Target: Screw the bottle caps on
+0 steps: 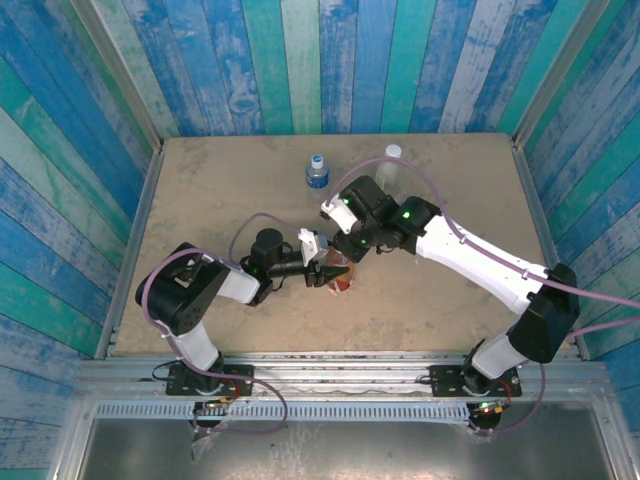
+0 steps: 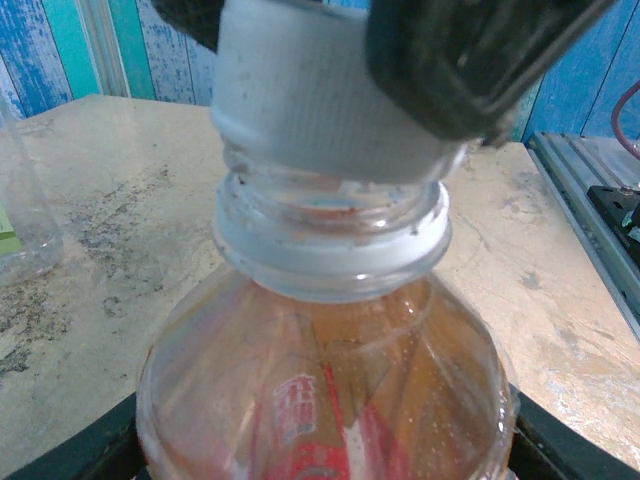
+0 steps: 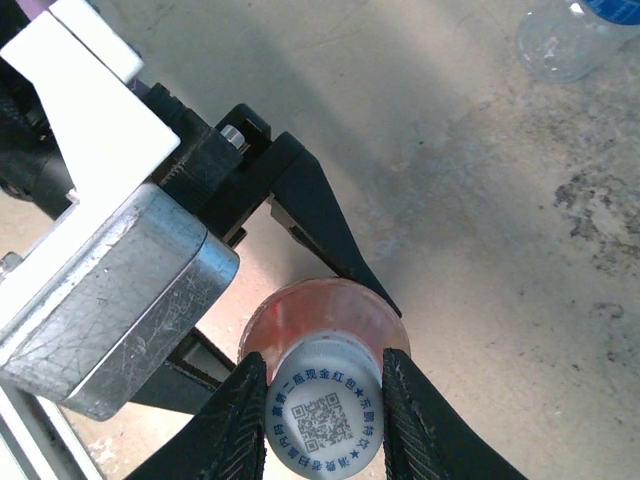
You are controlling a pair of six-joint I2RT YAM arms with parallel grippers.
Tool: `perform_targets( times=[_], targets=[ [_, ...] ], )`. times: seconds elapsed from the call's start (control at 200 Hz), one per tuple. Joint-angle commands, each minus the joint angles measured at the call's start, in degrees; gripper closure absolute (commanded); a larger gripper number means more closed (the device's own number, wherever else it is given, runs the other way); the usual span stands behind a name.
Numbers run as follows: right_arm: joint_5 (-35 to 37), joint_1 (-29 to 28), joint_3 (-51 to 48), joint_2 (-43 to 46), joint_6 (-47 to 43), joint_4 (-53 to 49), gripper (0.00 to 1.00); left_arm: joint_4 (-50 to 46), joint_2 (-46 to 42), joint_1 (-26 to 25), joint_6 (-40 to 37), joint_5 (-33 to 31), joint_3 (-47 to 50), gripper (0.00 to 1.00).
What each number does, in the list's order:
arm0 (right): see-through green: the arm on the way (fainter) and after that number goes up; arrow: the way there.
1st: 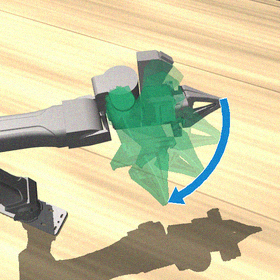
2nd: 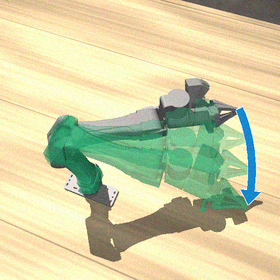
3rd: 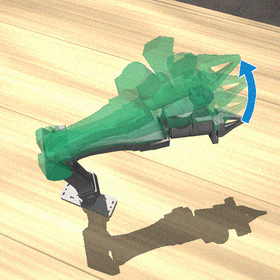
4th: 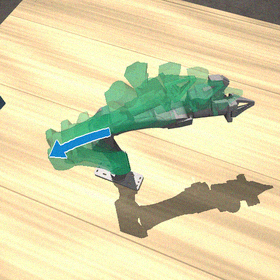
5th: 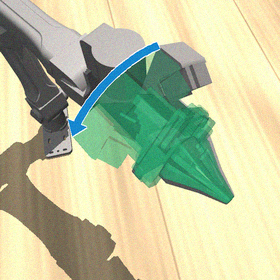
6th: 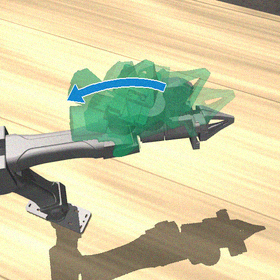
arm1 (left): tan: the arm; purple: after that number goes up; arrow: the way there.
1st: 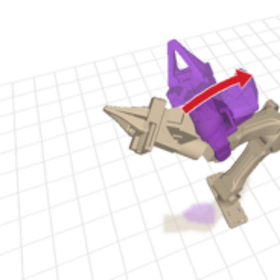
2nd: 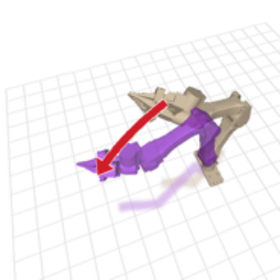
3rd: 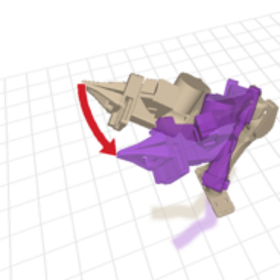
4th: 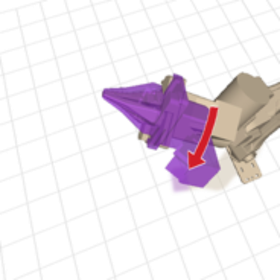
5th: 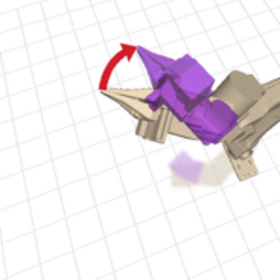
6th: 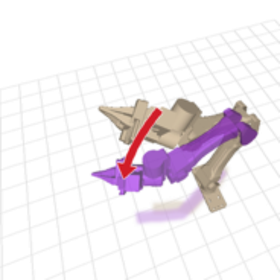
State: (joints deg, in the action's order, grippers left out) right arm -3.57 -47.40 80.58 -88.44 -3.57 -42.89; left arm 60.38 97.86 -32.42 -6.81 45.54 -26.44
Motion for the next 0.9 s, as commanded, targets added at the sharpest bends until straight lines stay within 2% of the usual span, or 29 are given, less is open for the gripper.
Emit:
perform_targets(
  times=[0.0, 0.25, 0.395, 0.676, 0.896],
  targets=[
    [-4.4, 1.8, 1.1, -1.1, -2.6, -2.8, 0.70, -5.0, 1.6, -0.5, 0.8, 1.8, 0.4, 0.42],
    [-6.6, 3.2, 2.1, -3.8, -2.5, -4.1, 0.70, -5.1, 1.6, -0.5, 0.7, 1.8, 0.2, 0.42],
    [-5.5, 3.2, 2.6, -4.9, -2.4, -5.9, 0.71, -5.4, 1.5, -0.4, 0.7, 1.7, 0.2, 0.42],
    [-5.4, 2.4, -5.9, 1.3, -3.8, -0.7, 0.73, -5.1, 1.9, -0.4, 0.7, 1.8, 0.1, 0.42],
    [-2.8, 0.7, -7.9, 1.7, -3.9, 0.1, 0.75, -5.1, 1.7, -0.4, 0.9, 2.1, 0.1, 0.42]
  ],
)
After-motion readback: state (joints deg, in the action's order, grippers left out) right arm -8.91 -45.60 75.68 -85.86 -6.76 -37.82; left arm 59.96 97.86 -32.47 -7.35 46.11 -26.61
